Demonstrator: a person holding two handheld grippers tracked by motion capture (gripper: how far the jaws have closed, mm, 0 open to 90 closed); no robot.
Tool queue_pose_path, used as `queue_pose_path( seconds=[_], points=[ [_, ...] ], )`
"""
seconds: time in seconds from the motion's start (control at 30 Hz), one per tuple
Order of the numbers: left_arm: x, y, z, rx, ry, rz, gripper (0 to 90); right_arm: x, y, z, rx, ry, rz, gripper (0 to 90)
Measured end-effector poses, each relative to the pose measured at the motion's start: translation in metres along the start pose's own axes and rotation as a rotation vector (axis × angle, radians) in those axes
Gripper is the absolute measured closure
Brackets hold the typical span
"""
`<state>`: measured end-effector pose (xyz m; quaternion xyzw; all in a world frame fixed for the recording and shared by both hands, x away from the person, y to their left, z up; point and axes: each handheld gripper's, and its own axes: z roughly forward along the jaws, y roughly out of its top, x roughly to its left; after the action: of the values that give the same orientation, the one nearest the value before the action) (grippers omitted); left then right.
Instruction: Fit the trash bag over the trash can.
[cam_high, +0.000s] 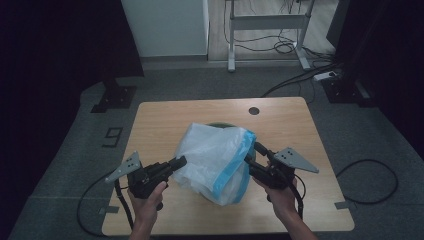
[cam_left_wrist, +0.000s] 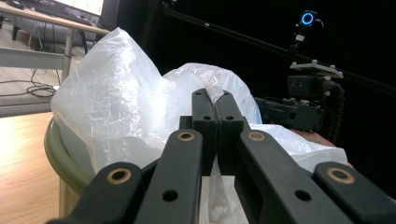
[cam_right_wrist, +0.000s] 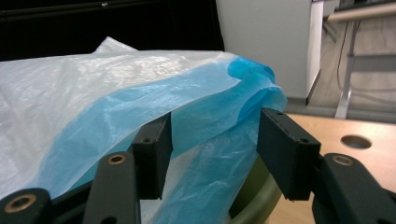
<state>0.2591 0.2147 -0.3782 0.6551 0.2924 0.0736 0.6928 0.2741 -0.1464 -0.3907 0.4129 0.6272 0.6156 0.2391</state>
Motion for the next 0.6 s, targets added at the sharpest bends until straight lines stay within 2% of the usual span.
queue_pose_path(
  seconds=[0.23,0.43,0.5,0.6],
  points=[
    [0.001,-0.002,-0.002,-0.009,-0.010,-0.003,89.1,-0.005,0.000,0.009,0.015,0.025,0.074,43.4],
    [0.004,-0.004,0.000,-0.005,-0.026,-0.015,89.1,-0.002,0.002,0.016,0.025,0.059,0.069,43.2],
    [0.003,-0.005,0.000,-0.006,-0.029,-0.014,89.1,-0.001,0.004,0.018,0.028,0.058,0.065,44.1],
    [0.004,-0.004,-0.001,-0.008,-0.032,-0.012,89.1,-0.003,0.005,0.022,0.040,0.053,0.092,48.1]
  ],
)
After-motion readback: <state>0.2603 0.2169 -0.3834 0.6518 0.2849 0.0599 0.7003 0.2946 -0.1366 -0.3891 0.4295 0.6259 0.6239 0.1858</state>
